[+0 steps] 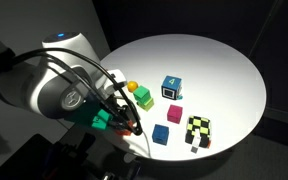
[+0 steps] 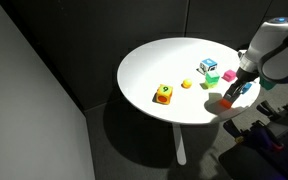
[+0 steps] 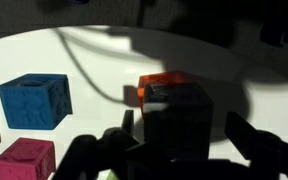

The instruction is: Pick up the gray block and put it on top of the orange block

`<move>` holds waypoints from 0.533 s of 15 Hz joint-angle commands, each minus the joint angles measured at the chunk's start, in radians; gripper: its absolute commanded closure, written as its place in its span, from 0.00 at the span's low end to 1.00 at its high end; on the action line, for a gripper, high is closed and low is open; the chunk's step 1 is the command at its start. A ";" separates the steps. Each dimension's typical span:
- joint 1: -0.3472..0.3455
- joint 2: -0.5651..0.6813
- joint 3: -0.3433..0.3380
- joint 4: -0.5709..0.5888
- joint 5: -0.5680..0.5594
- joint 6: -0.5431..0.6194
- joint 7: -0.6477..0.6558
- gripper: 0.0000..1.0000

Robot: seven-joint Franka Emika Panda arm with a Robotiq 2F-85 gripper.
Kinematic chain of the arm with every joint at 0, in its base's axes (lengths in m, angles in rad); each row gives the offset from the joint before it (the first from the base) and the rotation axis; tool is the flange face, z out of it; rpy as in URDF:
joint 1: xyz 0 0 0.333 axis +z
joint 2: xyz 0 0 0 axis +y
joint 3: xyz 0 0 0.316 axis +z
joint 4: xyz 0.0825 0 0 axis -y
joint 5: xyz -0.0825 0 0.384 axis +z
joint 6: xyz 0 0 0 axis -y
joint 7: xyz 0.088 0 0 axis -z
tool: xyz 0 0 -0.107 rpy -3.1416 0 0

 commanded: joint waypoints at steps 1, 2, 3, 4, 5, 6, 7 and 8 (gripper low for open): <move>-0.013 -0.032 0.023 -0.013 0.022 -0.012 -0.018 0.00; -0.008 -0.041 0.021 -0.015 0.021 -0.022 -0.014 0.00; -0.009 -0.046 0.024 -0.014 0.022 -0.027 -0.015 0.00; -0.005 -0.055 0.022 -0.014 0.021 -0.032 -0.013 0.00; -0.001 -0.064 0.020 -0.014 0.020 -0.038 -0.011 0.00; 0.008 -0.074 0.013 -0.011 0.016 -0.050 -0.007 0.00; 0.009 -0.082 0.014 -0.010 0.016 -0.059 -0.006 0.00; 0.013 -0.095 0.015 -0.005 0.017 -0.075 -0.003 0.00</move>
